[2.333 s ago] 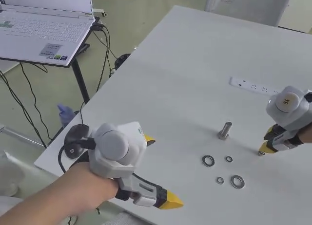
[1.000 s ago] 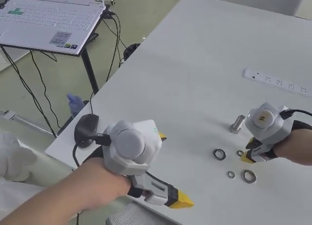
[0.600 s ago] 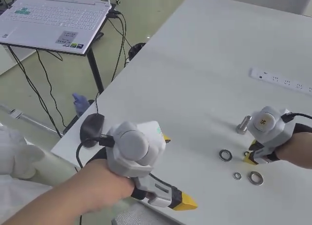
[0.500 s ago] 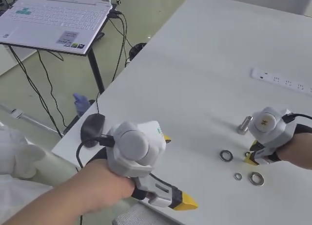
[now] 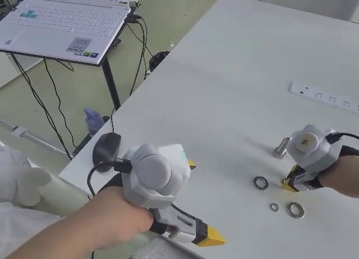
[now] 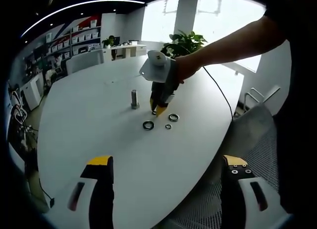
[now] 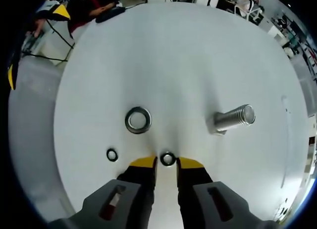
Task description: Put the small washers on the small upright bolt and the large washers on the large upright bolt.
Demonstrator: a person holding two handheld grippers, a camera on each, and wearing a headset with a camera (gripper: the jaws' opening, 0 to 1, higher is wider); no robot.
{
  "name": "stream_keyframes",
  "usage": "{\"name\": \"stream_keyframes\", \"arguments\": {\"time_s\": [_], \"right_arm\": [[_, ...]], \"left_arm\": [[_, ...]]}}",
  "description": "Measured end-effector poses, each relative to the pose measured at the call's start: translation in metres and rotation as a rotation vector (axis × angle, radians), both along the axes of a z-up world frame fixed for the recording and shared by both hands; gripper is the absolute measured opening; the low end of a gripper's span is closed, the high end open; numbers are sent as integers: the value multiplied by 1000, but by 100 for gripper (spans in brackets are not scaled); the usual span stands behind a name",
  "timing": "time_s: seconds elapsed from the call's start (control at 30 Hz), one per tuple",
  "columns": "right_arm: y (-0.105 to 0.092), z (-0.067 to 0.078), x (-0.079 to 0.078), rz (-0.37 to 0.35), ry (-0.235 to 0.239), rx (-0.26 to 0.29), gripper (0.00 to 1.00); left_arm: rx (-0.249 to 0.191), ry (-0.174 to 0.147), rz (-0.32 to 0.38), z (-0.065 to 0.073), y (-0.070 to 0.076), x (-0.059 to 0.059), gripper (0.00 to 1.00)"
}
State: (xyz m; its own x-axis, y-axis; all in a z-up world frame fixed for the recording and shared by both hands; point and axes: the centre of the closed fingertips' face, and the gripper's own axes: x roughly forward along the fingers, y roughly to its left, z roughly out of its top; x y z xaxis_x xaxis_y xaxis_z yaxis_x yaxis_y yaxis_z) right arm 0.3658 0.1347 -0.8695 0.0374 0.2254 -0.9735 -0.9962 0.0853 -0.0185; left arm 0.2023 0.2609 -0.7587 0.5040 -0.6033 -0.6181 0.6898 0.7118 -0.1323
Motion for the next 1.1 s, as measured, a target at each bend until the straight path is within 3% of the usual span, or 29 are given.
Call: {"name": "stream_keyframes", "arguments": {"time_s": [0.3,0.63,1.1], "right_arm": [[0,-4,2,26,-11,-29,14],[-2,-6,3,-12,-4,-13,13],[-33,26,-2,-62,-11,-9,13]], "left_arm": [[3,1,0,-1,-1,0,89],[8,2,2,0,1,0,88],[11,-5,-1,-1,2,9,88]]}}
